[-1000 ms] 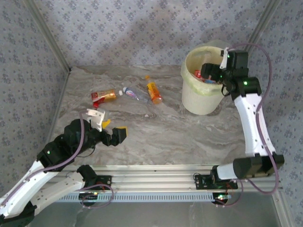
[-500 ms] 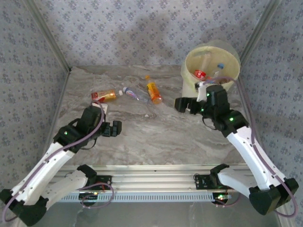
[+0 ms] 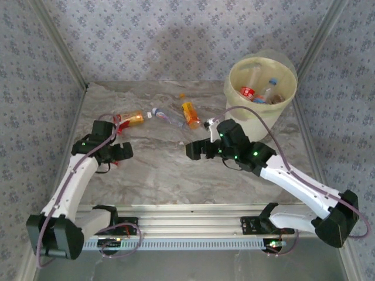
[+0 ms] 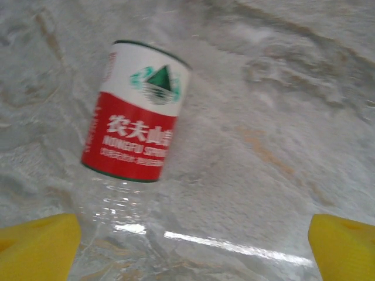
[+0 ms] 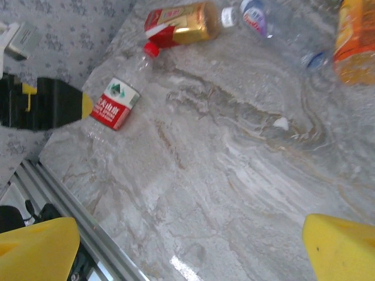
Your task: Put the plastic bottles in the bin
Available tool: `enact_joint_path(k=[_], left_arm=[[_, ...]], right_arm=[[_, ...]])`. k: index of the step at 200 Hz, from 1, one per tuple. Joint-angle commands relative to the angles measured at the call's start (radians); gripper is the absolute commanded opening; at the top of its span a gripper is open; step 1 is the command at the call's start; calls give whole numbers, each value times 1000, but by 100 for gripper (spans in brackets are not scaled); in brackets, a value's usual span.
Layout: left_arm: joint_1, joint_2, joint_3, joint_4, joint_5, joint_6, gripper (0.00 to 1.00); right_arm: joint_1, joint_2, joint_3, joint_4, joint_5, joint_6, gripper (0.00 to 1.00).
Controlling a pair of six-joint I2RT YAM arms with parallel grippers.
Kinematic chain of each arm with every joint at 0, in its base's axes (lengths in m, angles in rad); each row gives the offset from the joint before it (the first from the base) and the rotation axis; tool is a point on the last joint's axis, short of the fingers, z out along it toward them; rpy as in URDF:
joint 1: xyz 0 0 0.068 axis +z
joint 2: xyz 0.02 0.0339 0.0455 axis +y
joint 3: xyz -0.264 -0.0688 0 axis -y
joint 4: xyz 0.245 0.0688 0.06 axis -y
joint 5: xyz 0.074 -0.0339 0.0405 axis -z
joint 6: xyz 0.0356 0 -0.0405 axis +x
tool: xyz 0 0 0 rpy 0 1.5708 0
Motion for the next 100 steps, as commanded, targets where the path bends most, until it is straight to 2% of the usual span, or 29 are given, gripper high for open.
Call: enact_joint_path(k=[1,55,100], left_arm=[[62,41,9,39,13,-8,100],[183,286,82,53,125,53,100],[213,422,118,41,203,105,95]], right_arm=[[41,32,-2,42,37,21,100],[109,80,14,55,77,29,100],[120,70,8,40,98,28,100]])
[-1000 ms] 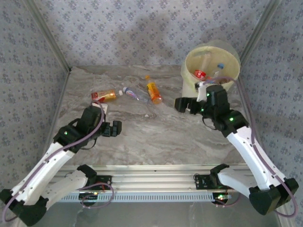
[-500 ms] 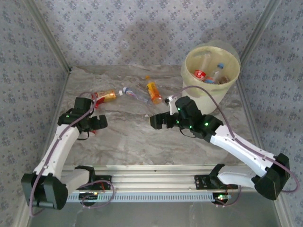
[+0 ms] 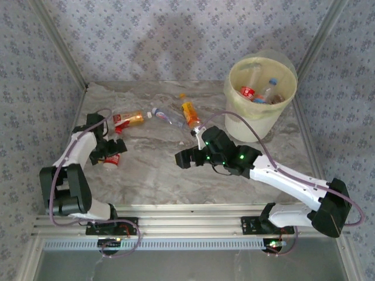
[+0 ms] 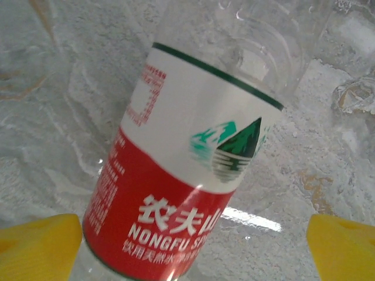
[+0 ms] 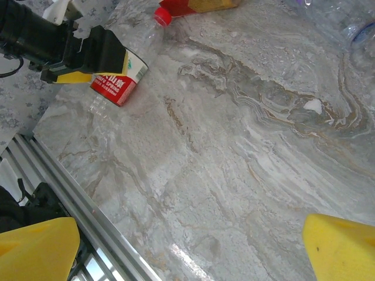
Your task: Put the plastic bottles in the bin
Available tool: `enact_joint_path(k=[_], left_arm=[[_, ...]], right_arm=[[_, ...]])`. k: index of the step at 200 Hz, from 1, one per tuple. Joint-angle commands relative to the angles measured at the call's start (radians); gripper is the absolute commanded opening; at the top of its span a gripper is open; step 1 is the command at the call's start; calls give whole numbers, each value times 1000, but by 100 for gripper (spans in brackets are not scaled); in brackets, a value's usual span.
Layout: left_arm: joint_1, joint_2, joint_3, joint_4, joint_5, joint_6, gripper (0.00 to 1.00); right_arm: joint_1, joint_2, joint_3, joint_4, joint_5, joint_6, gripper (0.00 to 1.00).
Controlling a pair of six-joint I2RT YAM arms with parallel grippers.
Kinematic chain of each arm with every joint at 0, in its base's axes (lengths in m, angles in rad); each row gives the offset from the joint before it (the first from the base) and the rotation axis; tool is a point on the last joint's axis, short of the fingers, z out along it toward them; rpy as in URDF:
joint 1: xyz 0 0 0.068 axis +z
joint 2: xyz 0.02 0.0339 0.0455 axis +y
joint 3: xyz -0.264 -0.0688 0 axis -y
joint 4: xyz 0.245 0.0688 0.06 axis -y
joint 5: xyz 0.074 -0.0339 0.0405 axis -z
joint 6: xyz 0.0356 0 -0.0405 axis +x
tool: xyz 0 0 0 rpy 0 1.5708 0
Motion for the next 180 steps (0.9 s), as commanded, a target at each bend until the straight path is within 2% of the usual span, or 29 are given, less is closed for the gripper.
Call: enact_joint_path(k=[1,79,120,141,158,180], left_arm=[[7,43,36,-19,65,48,95],[5,141,30,-57,55,62,86],[-2,147,28,-60,60,62,68],[-17,138,32,-64,53,69,66],[-35,123,34,-66,39,73,58],[-47,91,32,-62,37,73,57]], right_arm=[[6,-8,8,2,35,13,100],[10,-51,-36,19,47,28,100],[10,-68,-55,19,57,33,100],[10,-69,-62,22,59,37,100],[9,-66,-63,25,59,42,100],[9,-64,-62,27,59,58,100]])
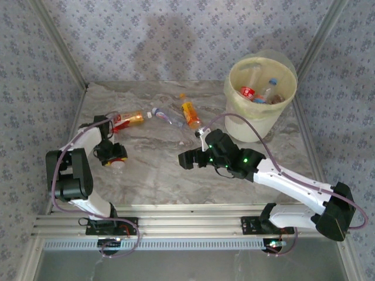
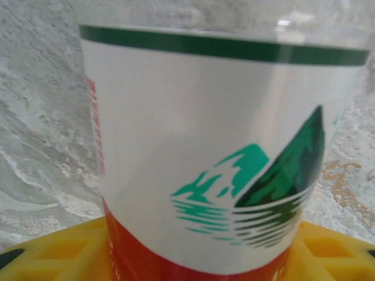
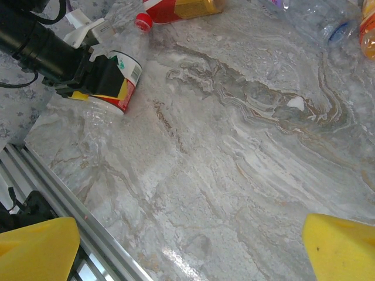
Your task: Put the plastic bottles in the bin
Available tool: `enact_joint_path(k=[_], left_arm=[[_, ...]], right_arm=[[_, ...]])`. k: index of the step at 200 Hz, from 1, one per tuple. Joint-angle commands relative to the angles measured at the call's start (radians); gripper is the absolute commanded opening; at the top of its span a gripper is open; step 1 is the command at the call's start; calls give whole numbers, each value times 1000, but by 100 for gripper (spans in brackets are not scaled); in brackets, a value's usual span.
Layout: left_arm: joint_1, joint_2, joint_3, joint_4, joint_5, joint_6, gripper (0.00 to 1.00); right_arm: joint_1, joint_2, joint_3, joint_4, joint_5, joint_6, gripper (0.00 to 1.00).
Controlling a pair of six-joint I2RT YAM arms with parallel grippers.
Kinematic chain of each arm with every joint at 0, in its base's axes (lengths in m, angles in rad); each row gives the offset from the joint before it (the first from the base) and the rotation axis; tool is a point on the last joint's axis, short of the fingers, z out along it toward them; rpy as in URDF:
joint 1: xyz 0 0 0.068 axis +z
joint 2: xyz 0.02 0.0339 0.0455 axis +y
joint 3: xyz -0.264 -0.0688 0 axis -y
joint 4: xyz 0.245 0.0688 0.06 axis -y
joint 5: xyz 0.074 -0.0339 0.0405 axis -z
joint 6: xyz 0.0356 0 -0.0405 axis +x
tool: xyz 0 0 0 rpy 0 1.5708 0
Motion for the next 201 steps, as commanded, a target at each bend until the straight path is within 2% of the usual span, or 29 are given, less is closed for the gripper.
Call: enact_joint_path(k=[1,57,92,115,147,172,201], left_arm=[[-17,-47,14,-30,-6,13,57],[-141,-226,1,20,74,28,56],[-210,-337,-33,97,317,-10,58],[-315,-429,-69,162,383,-60,58],[-471,-552,-137,355,452,-159,59],[-570,-610,-180,463,463,-223,59],[-678,-612,-187,506,464,-244,60]], right_arm=[[6,-12,-10,13,17,30,100],[-31,-28,-1,-8,6,129,98],[-84,-45,9,32,-93,181,97],[-127,-47,31,47,-172,209,97],[-164,-34,71,63,-241,235,96],[-171,-13,103,65,-265,235,95],[-173,14,129,90,-315,235,94]])
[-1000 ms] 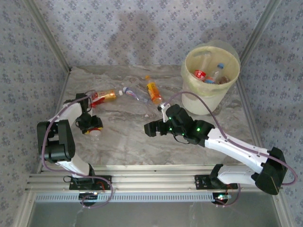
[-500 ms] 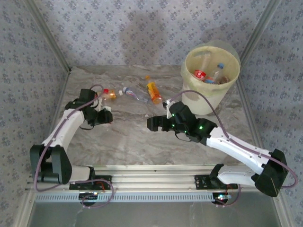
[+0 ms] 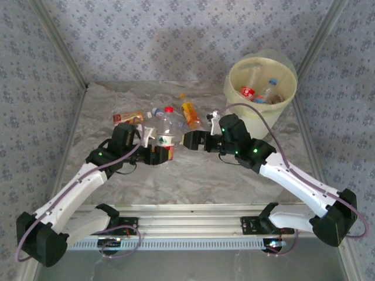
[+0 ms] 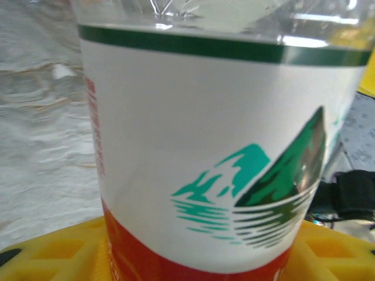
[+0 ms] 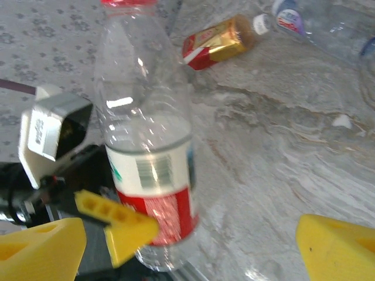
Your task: Put the plastic bottles in the bin
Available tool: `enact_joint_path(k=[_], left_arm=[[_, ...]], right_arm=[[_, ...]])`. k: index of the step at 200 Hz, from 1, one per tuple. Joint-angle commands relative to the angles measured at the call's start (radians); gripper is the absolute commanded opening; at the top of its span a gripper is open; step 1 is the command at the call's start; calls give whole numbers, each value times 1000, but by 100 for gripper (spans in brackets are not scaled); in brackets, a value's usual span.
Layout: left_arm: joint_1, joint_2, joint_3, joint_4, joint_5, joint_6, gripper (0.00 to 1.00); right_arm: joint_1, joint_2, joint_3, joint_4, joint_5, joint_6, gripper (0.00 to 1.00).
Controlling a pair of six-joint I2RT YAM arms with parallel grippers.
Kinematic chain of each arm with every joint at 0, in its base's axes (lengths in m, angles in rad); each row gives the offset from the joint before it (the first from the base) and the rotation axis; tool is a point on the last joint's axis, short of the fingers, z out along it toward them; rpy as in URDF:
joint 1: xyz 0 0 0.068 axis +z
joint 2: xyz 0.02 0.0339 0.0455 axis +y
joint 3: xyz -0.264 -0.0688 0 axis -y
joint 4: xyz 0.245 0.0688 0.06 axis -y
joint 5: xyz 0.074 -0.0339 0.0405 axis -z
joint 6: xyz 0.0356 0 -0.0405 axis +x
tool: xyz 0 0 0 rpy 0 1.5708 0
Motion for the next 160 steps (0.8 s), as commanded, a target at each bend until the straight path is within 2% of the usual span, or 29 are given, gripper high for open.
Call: enact_joint_path(k=[1,61,160], left_arm=[[-69,-6,-8,102,33,-47,60],[-177,-1,-40,200,19,-82,61],[-237,46,-40,272,25,-99,65]], right_arm=[[-5,26,43,36,-74,12,94],[-2,60,47,55,-93,11,89],[1,69,40,82,-106,27,68]])
